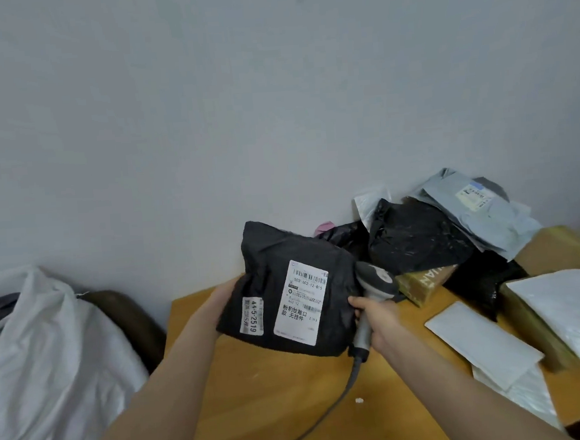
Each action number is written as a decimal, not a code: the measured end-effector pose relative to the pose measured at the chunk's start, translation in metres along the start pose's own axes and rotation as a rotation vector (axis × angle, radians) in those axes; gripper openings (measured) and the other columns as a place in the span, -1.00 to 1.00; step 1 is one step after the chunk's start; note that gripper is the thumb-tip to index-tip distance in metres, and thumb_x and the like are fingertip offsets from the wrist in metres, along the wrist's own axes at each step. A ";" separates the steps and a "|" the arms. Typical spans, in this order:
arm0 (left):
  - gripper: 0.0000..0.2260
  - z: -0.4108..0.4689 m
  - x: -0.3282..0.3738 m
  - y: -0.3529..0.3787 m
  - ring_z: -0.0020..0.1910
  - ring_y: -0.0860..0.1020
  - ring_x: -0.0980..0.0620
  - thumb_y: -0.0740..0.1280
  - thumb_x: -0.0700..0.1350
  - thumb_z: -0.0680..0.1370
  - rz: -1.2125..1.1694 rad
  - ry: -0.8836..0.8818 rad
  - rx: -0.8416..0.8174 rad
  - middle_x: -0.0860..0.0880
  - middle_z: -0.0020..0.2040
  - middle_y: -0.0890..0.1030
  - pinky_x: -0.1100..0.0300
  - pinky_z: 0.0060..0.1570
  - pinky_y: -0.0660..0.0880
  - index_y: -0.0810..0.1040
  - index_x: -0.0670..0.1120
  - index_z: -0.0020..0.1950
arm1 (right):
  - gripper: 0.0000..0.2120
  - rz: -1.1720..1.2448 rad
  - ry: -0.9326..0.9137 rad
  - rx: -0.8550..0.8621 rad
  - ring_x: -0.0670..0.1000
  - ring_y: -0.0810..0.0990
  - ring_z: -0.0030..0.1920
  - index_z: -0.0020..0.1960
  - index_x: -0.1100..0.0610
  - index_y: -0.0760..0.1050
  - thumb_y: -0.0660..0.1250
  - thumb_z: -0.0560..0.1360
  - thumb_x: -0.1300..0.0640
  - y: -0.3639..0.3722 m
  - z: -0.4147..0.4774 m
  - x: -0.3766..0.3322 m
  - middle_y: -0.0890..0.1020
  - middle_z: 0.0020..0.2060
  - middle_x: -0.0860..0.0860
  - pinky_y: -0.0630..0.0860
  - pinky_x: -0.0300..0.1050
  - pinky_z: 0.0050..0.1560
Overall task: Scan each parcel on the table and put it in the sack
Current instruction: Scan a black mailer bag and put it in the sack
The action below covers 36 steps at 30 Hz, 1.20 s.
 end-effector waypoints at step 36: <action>-0.61 0.024 -0.041 -0.001 0.15 0.55 -0.08 0.48 0.00 0.44 0.177 -0.021 -0.164 -0.07 0.08 0.66 -0.13 0.25 0.41 0.56 -0.14 0.19 | -0.84 -0.117 -0.289 -0.097 0.01 0.48 -0.41 -0.17 0.24 0.47 0.40 0.43 0.43 0.038 -0.052 -0.026 0.52 -0.43 0.06 0.48 -0.11 -0.34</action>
Point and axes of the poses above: each hand's wrist, its own z-axis towards the middle knuckle, its own y-axis out of the palm, x = y × z, the point moved 9 cm from there along z, towards the middle knuckle
